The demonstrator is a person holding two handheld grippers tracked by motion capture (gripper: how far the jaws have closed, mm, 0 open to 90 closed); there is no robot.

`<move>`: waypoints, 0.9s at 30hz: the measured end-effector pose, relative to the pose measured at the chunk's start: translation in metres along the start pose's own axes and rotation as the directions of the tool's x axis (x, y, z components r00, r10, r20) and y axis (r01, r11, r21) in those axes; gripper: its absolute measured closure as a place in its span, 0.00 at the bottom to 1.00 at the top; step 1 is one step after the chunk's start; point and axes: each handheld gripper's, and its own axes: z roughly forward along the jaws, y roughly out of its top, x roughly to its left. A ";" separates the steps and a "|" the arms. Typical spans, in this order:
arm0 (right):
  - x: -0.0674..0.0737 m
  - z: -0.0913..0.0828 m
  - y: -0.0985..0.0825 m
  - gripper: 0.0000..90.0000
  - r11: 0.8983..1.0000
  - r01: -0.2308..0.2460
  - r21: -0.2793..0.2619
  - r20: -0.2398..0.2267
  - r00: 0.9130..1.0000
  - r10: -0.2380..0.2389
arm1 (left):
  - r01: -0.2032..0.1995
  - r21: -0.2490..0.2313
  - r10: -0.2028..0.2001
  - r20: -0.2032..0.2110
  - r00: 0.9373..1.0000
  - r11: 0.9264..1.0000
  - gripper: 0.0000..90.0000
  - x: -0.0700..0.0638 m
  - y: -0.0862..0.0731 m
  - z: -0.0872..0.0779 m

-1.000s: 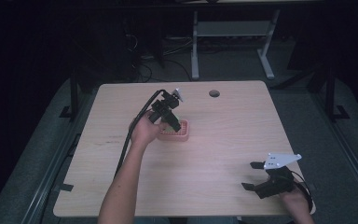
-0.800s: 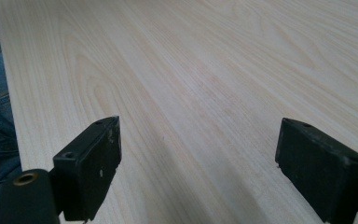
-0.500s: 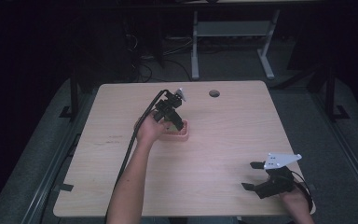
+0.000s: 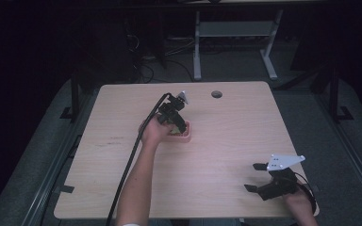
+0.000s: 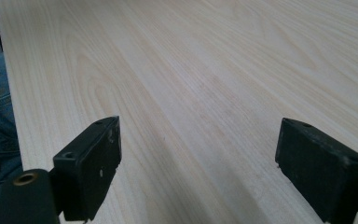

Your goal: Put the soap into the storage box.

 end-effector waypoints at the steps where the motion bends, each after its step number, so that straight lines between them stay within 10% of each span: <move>1: 0.000 0.000 0.000 0.15 1.000 0.000 0.000 0.000 1.000 0.000 | 0.006 0.002 -0.006 0.003 1.000 1.000 0.29 0.000 0.000 0.001; 27: 0.000 0.000 0.000 0.15 1.000 0.002 -0.002 -0.002 1.000 -0.002 | 0.032 0.034 -0.032 -0.003 0.999 0.999 0.29 0.004 0.002 0.014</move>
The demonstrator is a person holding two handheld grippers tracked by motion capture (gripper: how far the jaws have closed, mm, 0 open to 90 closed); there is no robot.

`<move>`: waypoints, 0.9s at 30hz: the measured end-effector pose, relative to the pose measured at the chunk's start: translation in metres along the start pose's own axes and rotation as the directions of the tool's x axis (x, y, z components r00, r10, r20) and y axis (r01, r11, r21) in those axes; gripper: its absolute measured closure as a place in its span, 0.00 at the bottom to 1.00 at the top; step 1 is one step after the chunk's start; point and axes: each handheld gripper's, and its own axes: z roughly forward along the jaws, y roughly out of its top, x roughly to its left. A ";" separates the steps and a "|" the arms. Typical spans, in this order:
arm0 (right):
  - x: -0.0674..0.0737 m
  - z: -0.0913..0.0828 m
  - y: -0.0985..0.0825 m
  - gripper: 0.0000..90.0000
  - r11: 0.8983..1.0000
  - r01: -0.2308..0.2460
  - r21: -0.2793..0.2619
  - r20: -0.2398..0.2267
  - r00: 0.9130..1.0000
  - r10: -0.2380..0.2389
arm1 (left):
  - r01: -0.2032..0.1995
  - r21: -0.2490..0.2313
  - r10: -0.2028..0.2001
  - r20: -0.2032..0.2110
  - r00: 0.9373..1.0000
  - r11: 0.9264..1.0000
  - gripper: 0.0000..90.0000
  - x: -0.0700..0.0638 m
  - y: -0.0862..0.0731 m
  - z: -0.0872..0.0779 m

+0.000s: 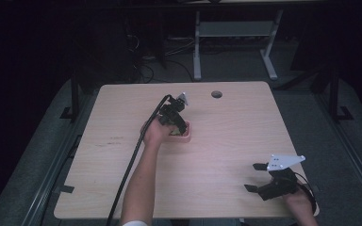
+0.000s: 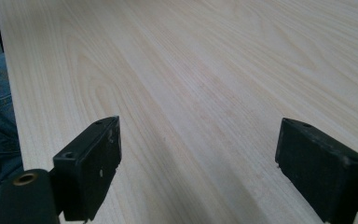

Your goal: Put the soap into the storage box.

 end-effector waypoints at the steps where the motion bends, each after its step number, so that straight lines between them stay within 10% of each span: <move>1: 0.000 0.000 0.000 0.15 1.000 0.000 -0.002 -0.002 1.000 0.000 | 0.000 0.002 0.000 -0.001 1.000 1.000 0.29 0.000 0.000 0.000; 27: -0.001 -0.001 -0.001 0.15 1.000 -0.003 -0.004 0.001 1.000 0.003 | -0.010 0.000 0.010 -0.011 1.000 1.000 0.29 -0.004 0.000 0.000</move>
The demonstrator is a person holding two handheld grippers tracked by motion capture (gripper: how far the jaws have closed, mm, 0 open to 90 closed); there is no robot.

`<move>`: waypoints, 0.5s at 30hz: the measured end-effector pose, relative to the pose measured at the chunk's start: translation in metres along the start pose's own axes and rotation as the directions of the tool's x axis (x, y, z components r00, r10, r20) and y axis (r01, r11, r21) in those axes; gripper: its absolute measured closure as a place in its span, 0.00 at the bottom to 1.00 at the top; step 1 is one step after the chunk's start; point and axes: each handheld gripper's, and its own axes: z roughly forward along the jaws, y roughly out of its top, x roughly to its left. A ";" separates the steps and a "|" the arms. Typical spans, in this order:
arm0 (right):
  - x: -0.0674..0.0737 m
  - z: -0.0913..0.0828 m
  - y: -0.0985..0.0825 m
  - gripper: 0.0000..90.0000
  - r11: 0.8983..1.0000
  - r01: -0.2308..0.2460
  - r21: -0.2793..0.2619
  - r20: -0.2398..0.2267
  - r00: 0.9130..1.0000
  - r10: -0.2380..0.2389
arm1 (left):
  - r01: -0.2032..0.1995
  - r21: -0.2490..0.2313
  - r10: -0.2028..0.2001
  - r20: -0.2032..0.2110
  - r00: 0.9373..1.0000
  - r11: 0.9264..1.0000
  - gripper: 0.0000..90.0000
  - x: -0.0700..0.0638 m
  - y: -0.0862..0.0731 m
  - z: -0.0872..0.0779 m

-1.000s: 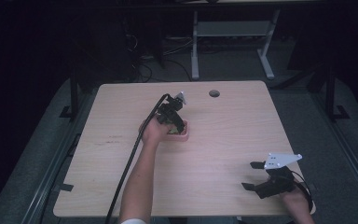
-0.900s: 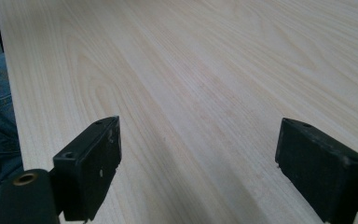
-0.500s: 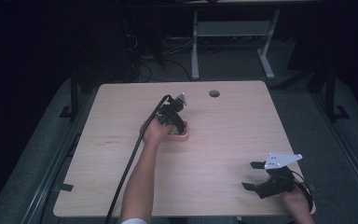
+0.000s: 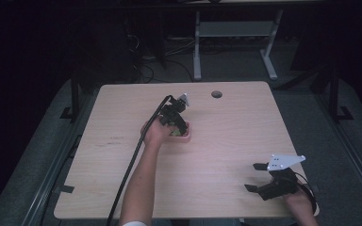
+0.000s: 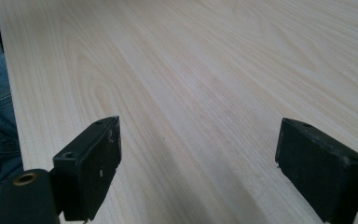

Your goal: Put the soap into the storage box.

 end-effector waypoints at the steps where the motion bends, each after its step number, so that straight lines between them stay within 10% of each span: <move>1: 0.000 0.000 0.000 0.15 1.000 0.000 0.000 0.000 1.000 0.000 | -0.002 0.001 0.002 -0.002 1.000 1.000 0.29 0.000 0.000 -0.001; 15: -0.001 -0.001 -0.001 0.15 1.000 -0.010 0.002 0.006 1.000 0.010 | -0.036 -0.041 0.035 -0.019 0.999 0.999 0.28 -0.004 -0.010 -0.021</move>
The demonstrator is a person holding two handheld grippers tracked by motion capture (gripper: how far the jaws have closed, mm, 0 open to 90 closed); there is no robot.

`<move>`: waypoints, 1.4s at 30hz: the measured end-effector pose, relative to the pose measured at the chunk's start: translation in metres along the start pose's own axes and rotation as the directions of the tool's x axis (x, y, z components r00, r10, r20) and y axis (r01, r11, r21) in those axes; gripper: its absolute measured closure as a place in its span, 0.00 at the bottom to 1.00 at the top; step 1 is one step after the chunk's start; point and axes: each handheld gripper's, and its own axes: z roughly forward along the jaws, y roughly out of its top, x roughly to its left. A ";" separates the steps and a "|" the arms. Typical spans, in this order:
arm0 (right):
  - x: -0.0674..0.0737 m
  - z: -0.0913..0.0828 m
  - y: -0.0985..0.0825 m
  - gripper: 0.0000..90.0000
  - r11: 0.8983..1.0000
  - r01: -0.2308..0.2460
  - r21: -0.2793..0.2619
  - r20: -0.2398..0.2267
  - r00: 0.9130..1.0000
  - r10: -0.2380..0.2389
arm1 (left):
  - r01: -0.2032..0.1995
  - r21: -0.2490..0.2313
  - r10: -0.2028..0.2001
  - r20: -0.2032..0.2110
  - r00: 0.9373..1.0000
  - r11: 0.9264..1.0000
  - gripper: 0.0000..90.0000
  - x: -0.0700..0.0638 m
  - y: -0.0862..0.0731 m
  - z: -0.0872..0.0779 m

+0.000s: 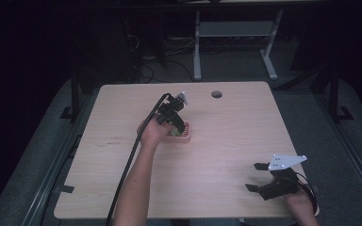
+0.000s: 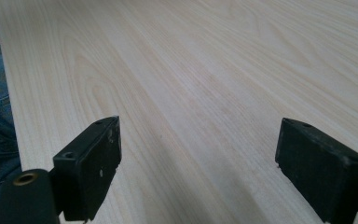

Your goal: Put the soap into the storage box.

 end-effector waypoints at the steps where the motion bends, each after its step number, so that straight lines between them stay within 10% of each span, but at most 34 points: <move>1: 0.000 0.000 0.000 0.15 1.000 0.001 -0.001 0.000 1.000 -0.001 | -0.005 -0.004 0.005 0.001 1.000 1.000 0.28 0.000 -0.001 -0.001; 42: -0.004 0.000 -0.004 0.15 1.000 -0.018 0.009 0.021 1.000 0.018 | -0.089 -0.114 0.095 0.045 0.994 0.989 0.29 -0.024 -0.046 -0.030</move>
